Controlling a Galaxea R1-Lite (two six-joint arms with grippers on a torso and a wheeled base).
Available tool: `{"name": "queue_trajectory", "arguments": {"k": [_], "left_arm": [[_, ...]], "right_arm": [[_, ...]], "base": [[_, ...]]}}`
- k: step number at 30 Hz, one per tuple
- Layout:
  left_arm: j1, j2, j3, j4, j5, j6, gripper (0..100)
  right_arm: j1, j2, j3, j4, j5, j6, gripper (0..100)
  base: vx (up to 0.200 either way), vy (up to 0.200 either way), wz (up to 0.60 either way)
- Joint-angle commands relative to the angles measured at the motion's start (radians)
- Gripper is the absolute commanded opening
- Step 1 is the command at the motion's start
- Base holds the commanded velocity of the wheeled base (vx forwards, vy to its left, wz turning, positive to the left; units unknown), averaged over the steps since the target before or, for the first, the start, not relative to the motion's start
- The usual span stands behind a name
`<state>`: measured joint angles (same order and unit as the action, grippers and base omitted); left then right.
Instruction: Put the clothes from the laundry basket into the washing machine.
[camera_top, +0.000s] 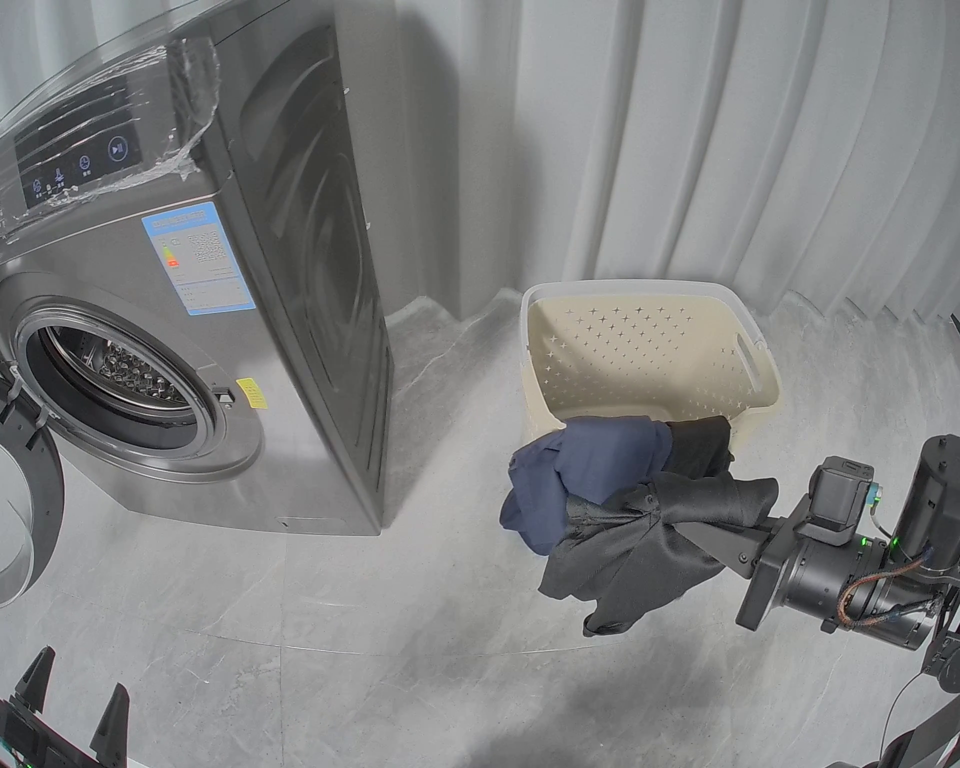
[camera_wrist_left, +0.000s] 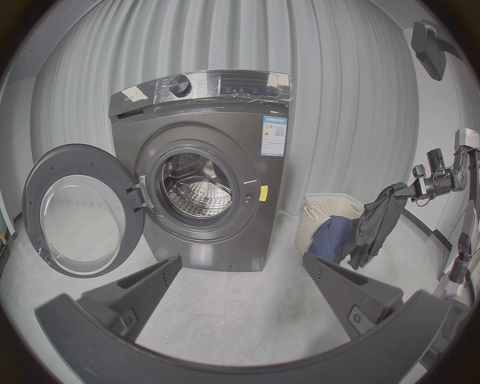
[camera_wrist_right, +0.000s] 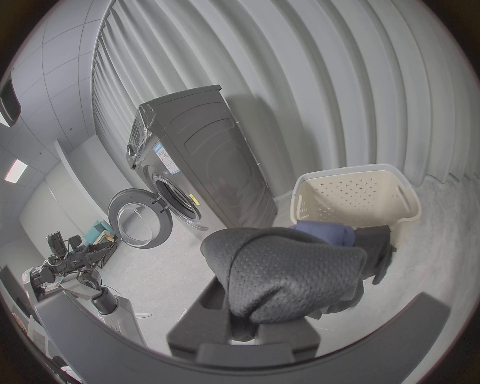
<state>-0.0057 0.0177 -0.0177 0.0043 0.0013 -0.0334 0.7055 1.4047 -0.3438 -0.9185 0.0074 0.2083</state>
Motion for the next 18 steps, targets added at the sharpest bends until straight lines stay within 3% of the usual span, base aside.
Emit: {"name": "queue_trajectory", "arguments": {"k": [1,12,18], "left_arm": [[0.000,-0.010,0.015,0.000,0.002,0.000,100],[0.000,-0.010,0.015,0.000,0.002,0.000,100],[0.000,-0.010,0.015,0.000,0.002,0.000,100]], "right_arm": [[0.000,0.002,-0.001,0.000,0.000,0.000,0],[-0.014,0.013,-0.017,-0.003,-0.001,0.002,0],[-0.018,0.016,-0.020,-0.003,-0.003,0.003,0]], "base": [[0.000,0.200,0.00],[0.000,0.200,0.00],[0.000,0.000,0.00]]}}
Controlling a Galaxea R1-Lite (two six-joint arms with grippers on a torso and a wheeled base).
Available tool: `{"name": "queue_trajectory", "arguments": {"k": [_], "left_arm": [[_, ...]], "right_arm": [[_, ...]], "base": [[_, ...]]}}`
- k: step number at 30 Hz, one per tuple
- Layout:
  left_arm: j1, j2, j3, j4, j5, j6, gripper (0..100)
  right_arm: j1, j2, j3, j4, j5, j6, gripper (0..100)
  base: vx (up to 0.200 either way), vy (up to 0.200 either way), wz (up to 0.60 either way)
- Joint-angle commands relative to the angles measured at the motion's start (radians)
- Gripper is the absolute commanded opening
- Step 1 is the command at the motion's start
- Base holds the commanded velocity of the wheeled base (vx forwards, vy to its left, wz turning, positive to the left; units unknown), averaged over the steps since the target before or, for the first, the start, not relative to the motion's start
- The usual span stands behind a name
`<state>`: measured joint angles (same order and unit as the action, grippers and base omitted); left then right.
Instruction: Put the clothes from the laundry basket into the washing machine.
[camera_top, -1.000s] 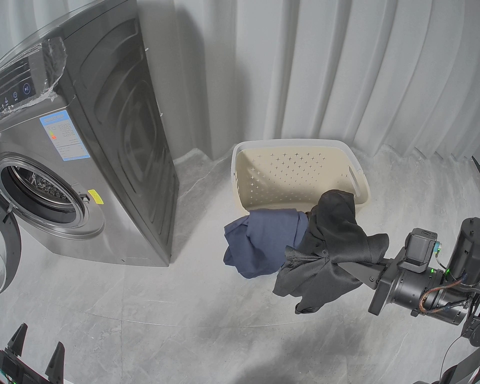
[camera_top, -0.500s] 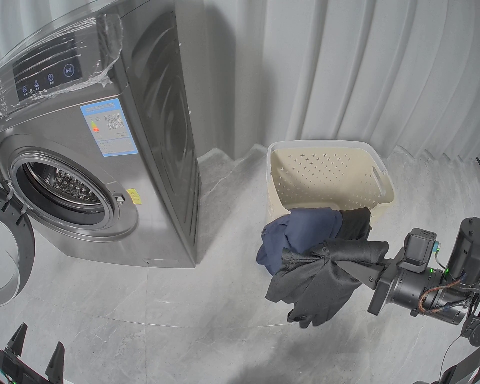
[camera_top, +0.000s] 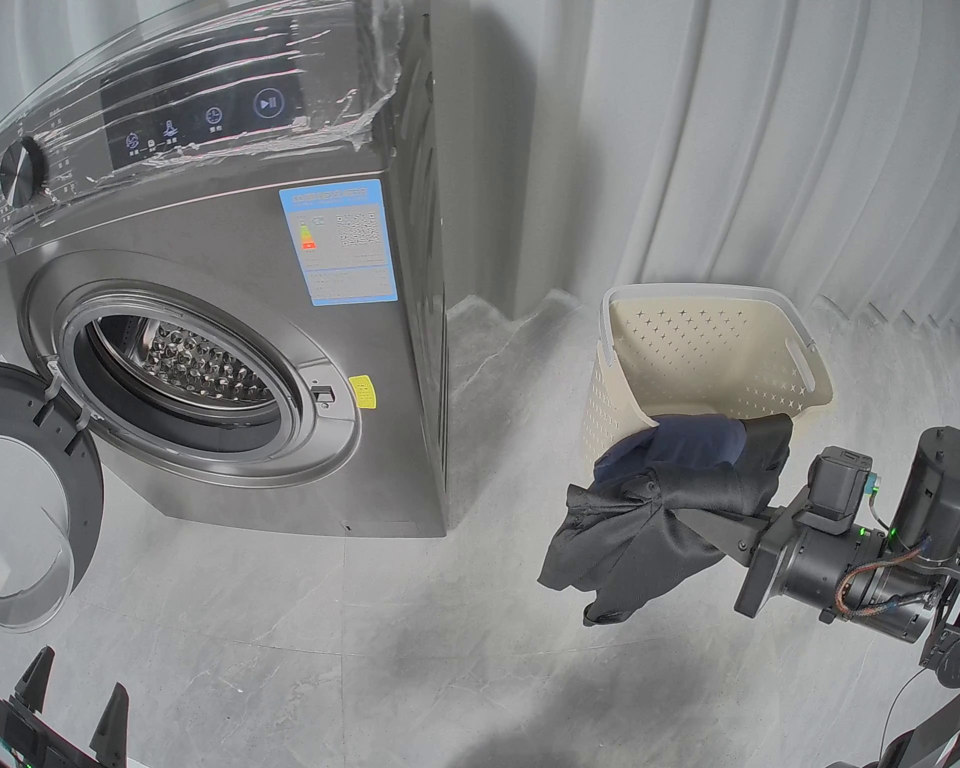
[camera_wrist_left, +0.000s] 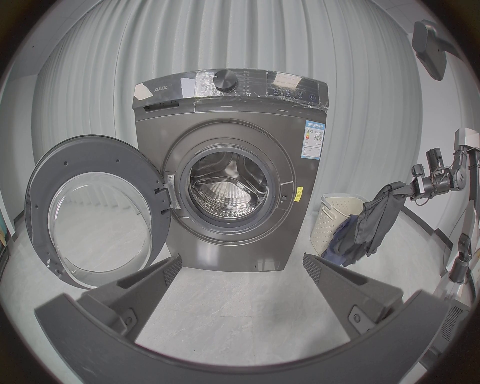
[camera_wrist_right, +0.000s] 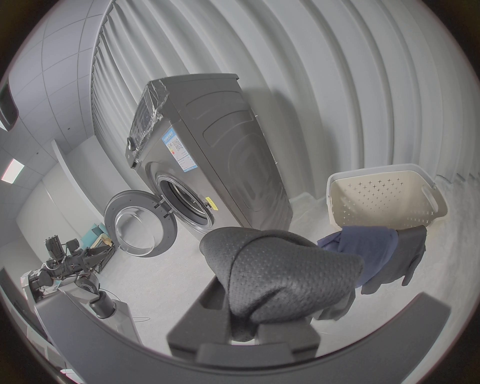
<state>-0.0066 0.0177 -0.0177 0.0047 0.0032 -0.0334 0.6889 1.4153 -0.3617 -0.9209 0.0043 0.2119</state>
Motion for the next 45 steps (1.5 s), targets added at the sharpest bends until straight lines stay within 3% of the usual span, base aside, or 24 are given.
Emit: {"name": "queue_trajectory", "arguments": {"k": [1,12,24,45], "left_arm": [[0.000,-0.010,0.015,0.000,0.000,0.000,100],[0.000,-0.010,0.015,0.000,0.000,0.000,100],[0.000,-0.010,0.015,0.000,-0.002,0.001,100],[0.000,-0.010,0.015,0.000,-0.002,0.001,100]], "right_arm": [[-0.002,0.005,-0.002,-0.001,0.000,0.000,0],[-0.039,0.002,-0.006,-0.013,0.003,0.001,0],[-0.035,0.004,0.001,-0.061,0.002,-0.006,0],[-0.039,0.005,0.004,-0.061,-0.001,-0.008,0]], "base": [[0.000,0.000,0.00],[-0.164,0.000,0.00],[0.000,0.000,0.00],[0.000,0.200,0.00]]}}
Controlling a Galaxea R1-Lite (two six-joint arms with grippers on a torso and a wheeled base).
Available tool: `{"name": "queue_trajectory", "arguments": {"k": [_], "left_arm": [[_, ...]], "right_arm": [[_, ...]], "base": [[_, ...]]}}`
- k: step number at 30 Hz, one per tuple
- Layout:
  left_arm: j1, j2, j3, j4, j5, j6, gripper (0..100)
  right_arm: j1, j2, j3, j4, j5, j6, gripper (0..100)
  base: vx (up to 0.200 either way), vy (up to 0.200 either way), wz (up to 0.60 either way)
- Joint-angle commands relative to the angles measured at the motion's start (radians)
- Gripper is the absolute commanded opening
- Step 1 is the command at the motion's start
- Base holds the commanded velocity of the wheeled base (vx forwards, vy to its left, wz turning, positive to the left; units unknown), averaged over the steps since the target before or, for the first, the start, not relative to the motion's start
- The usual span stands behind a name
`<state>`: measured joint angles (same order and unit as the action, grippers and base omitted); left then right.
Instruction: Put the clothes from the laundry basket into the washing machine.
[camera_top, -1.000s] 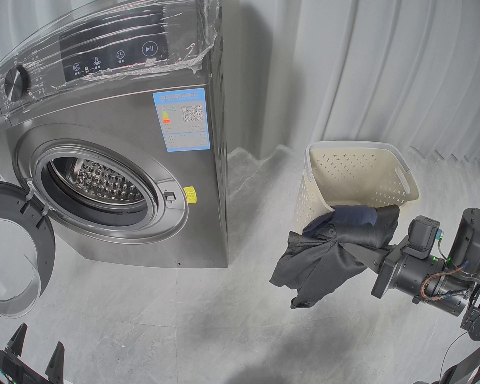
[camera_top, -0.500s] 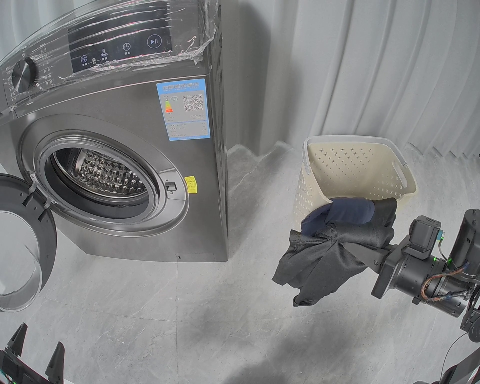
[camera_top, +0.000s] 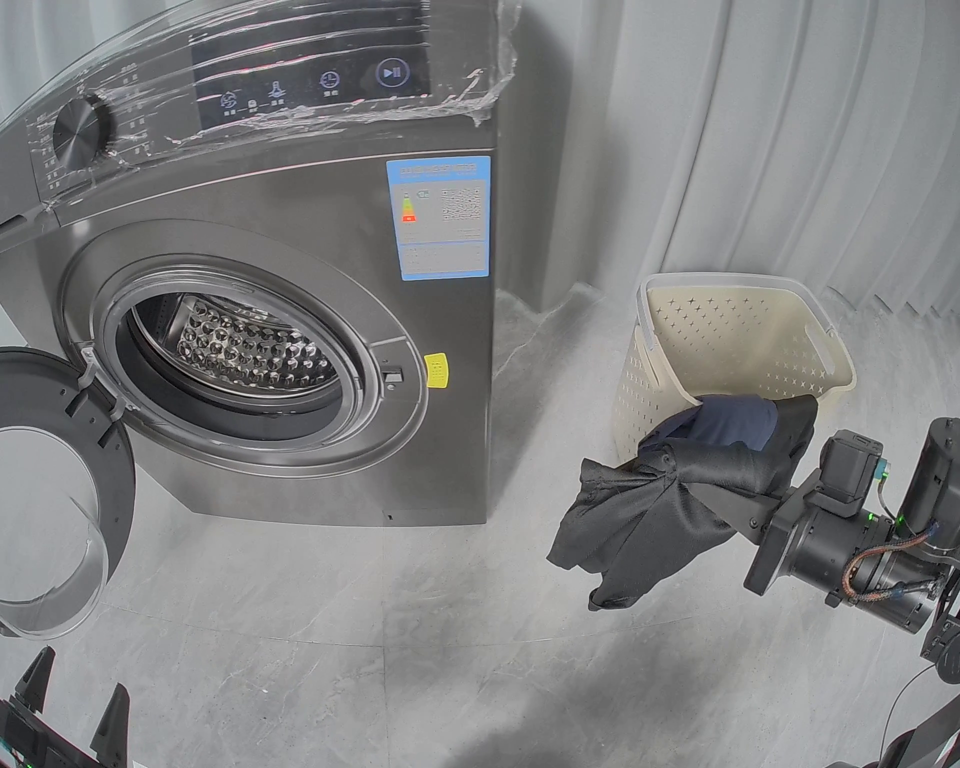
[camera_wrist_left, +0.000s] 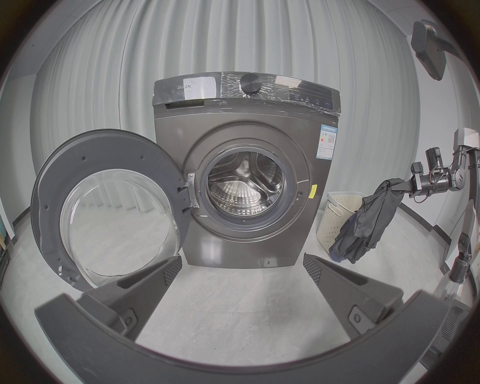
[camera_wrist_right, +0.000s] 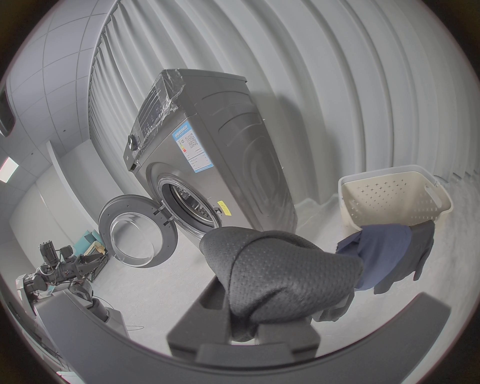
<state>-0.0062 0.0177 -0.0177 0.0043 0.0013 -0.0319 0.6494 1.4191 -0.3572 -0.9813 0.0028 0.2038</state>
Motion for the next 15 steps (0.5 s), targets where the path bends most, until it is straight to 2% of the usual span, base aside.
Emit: {"name": "queue_trajectory", "arguments": {"k": [1,6,15], "left_arm": [[0.000,-0.010,0.015,0.000,0.000,0.000,100],[0.000,-0.010,0.015,0.000,0.000,0.000,100],[0.000,-0.010,0.015,-0.001,0.002,0.000,100]], "right_arm": [[0.000,0.001,-0.002,0.000,-0.001,0.000,0],[0.000,0.000,-0.002,0.000,-0.003,0.000,0],[0.000,0.001,-0.002,0.000,-0.003,0.000,0]], "base": [[0.000,0.200,0.00],[0.000,0.200,0.00],[0.000,0.000,0.00]]}}
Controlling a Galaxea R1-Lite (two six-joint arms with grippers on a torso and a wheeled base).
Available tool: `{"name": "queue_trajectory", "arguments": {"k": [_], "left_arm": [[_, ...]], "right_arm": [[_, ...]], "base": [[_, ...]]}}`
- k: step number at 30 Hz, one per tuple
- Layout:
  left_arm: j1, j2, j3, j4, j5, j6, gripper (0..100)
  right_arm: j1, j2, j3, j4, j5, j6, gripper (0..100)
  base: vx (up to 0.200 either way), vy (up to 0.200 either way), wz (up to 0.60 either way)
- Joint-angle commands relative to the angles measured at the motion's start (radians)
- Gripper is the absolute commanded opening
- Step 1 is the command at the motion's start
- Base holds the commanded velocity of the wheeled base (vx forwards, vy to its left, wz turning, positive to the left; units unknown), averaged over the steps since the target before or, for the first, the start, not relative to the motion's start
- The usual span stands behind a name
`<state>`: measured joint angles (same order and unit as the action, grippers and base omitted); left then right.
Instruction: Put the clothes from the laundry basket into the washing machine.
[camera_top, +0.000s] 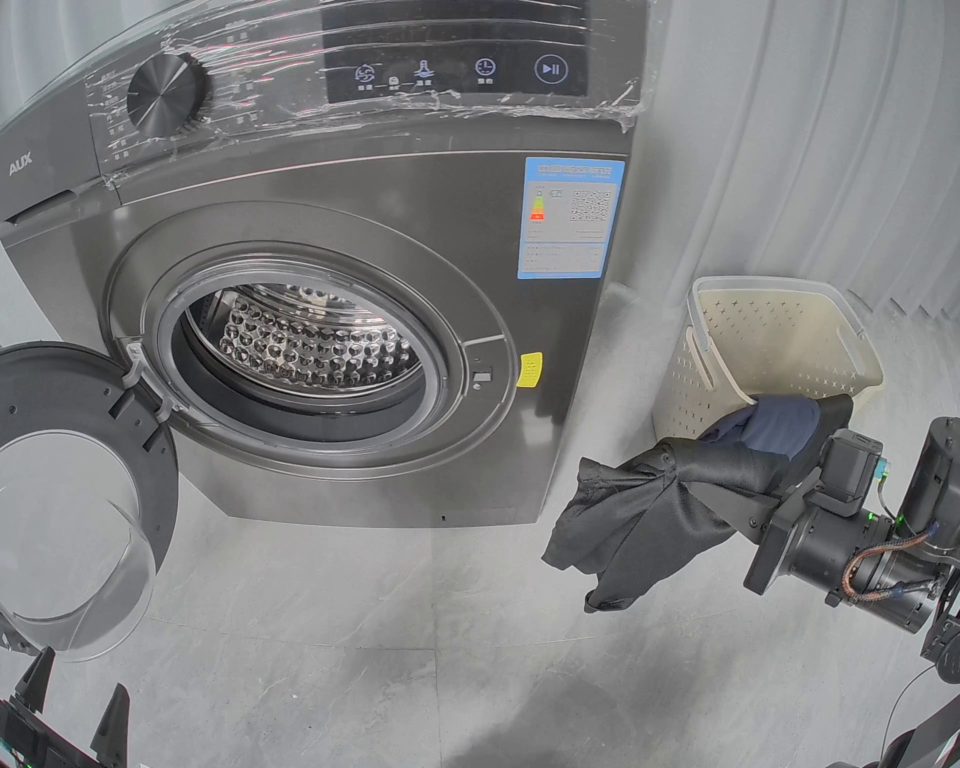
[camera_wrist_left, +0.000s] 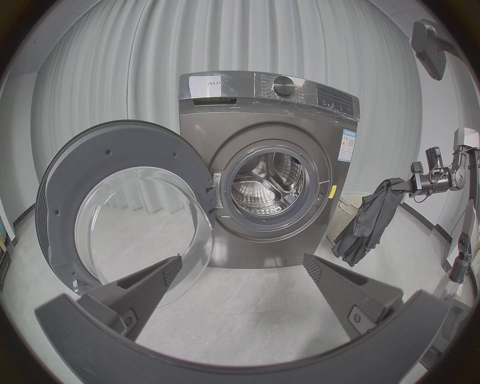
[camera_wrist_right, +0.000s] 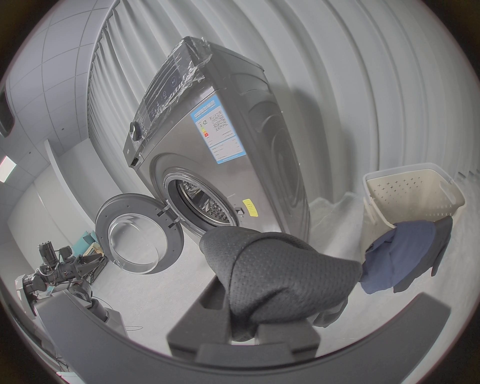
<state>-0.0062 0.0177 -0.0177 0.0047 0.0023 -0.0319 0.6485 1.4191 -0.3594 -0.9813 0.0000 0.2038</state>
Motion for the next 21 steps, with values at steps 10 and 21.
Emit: {"name": "queue_trajectory", "arguments": {"k": [10,21], "left_arm": [[0.000,-0.010,0.015,0.000,-0.001,0.000,100],[0.000,-0.010,0.015,0.000,-0.001,0.000,100]], "right_arm": [[0.000,0.001,0.002,0.000,0.000,0.000,0],[0.000,0.003,0.002,0.000,0.000,0.002,0]], "base": [[-0.180,0.000,0.00],[0.000,0.000,0.00]]}}
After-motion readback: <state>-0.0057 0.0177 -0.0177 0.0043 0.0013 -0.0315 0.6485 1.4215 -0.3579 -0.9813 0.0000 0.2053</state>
